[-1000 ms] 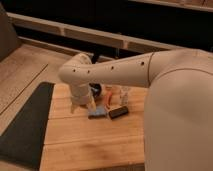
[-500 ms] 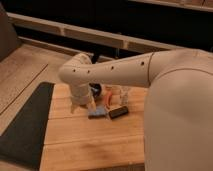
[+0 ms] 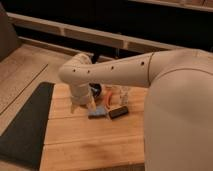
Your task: Knock the bottle over
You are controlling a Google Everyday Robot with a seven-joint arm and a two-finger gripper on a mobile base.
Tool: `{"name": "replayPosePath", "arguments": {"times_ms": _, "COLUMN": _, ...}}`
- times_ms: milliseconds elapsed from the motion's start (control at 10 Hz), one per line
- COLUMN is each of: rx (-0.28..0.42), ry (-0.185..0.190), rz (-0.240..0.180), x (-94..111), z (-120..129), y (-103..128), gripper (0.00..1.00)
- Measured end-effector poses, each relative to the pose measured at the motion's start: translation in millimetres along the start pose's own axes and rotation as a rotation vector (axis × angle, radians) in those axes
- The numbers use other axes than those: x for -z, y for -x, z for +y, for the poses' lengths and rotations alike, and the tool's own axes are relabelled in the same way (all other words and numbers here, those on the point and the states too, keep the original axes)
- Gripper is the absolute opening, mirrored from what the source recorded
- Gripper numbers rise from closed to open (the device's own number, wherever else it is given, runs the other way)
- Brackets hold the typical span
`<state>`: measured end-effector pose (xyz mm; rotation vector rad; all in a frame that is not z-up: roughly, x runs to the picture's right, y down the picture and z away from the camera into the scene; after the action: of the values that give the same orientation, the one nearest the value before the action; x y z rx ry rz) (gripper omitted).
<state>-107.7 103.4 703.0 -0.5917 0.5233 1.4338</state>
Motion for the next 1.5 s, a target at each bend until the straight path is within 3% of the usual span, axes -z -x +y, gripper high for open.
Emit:
{"name": "replayPosePath", "arguments": {"times_ms": 1100, "rx": 0.005, "ry": -0.005, "rz": -0.003, "x": 0, "z": 0, "y": 0, "gripper": 0.65}}
{"name": "replayPosePath", "arguments": {"times_ms": 1300, "rx": 0.038, "ry": -0.026, "rz": -0.044, "x": 2, "z": -1, "y": 15, "gripper": 0.65}}
{"name": "replayPosePath", "arguments": {"times_ms": 1400, "rx": 0.057, "ry": -0.017, "rz": -0.083, "x": 3, "z": -5, "y": 31, "gripper": 0.65}}
{"name": "replayPosePath", "arguments": {"times_ms": 1500, "rx": 0.055, "ry": -0.016, "rz": -0.096, "x": 3, "z": -11, "y": 38, "gripper": 0.65}}
